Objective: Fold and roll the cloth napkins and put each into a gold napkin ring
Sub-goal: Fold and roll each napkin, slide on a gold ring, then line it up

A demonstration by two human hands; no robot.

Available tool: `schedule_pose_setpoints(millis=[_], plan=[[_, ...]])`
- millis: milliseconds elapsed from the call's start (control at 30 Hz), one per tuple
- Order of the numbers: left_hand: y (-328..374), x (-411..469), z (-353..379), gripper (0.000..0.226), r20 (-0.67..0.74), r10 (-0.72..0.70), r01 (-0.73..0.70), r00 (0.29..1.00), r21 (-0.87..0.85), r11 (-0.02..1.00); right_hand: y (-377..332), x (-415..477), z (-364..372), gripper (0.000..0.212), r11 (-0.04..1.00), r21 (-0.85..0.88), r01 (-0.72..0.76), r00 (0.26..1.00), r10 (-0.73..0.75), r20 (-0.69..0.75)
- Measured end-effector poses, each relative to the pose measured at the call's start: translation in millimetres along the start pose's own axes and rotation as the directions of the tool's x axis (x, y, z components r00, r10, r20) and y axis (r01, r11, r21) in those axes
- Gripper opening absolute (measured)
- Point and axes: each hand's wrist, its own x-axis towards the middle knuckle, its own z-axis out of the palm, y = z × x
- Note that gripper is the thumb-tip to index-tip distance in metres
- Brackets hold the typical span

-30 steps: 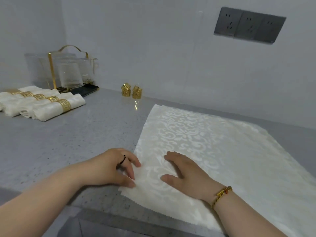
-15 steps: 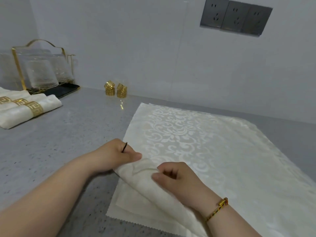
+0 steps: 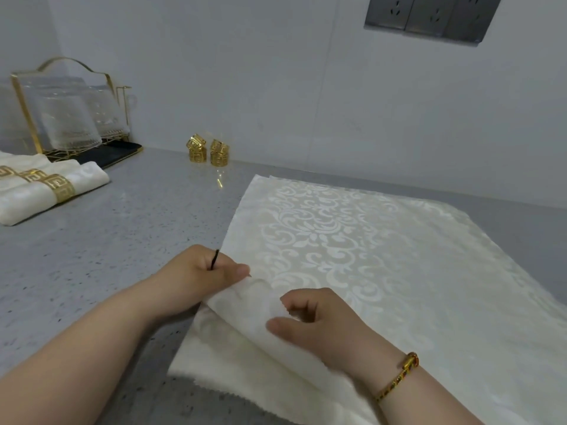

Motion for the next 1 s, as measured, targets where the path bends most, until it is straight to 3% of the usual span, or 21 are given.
schedule_pose_setpoints(millis=[133, 200, 300, 400, 533, 633, 733, 800, 833, 933, 1000], plan=[[4, 2, 1, 0.072, -0.078, -0.007, 0.003, 0.997, -0.043, 0.999, -3, -2, -9, 0.014, 0.999, -0.027, -0.02, 0.997, 0.022, 0.074], [6, 3, 3, 0.049, -0.135, -0.012, 0.003, 0.991, -0.067, 0.998, -6, -6, -18, 0.009, 0.992, -0.128, -0.004, 0.994, 0.019, 0.109], [7, 6, -1, 0.037, -0.279, -0.008, -0.02, 0.96, -0.096, 0.995, -11, -15, -42, 0.014, 0.952, -0.306, 0.012, 0.987, 0.038, 0.159], [11, 6, -6, 0.031, -0.393, -0.06, -0.026, 0.918, -0.21, 0.977, -10, -32, -75, 0.014, 0.906, -0.419, -0.06, 0.99, 0.109, 0.094], [17, 2, -10, 0.028, -0.519, -0.056, -0.067, 0.853, -0.216, 0.974, 0, -59, -117, 0.039, 0.829, -0.535, -0.166, 0.982, 0.189, -0.013], [23, -4, -10, 0.028, -0.51, -0.058, -0.062, 0.858, -0.216, 0.974, 4, -81, -148, 0.044, 0.806, -0.532, -0.259, 0.962, 0.266, -0.067], [26, -7, -9, 0.03, -0.441, -0.1, -0.033, 0.892, -0.284, 0.958, 2, -100, -169, 0.036, 0.826, -0.444, -0.347, 0.927, 0.374, -0.03], [25, -9, -10, 0.032, -0.429, -0.115, -0.004, 0.896, -0.267, 0.964, 1, -106, -178, 0.049, 0.837, -0.404, -0.368, 0.92, 0.392, -0.024], [24, -8, -11, 0.032, -0.438, -0.114, 0.009, 0.892, -0.234, 0.972, 1, -106, -183, 0.058, 0.836, -0.395, -0.381, 0.917, 0.398, -0.041], [20, -4, -13, 0.032, -0.47, -0.104, 0.042, 0.877, -0.142, 0.989, 6, -95, -190, 0.042, 0.798, -0.431, -0.42, 0.904, 0.41, -0.122], [18, 2, -17, 0.026, -0.478, -0.119, 0.068, 0.87, -0.121, 0.99, 15, -79, -194, 0.051, 0.742, -0.488, -0.459, 0.888, 0.403, -0.223]])
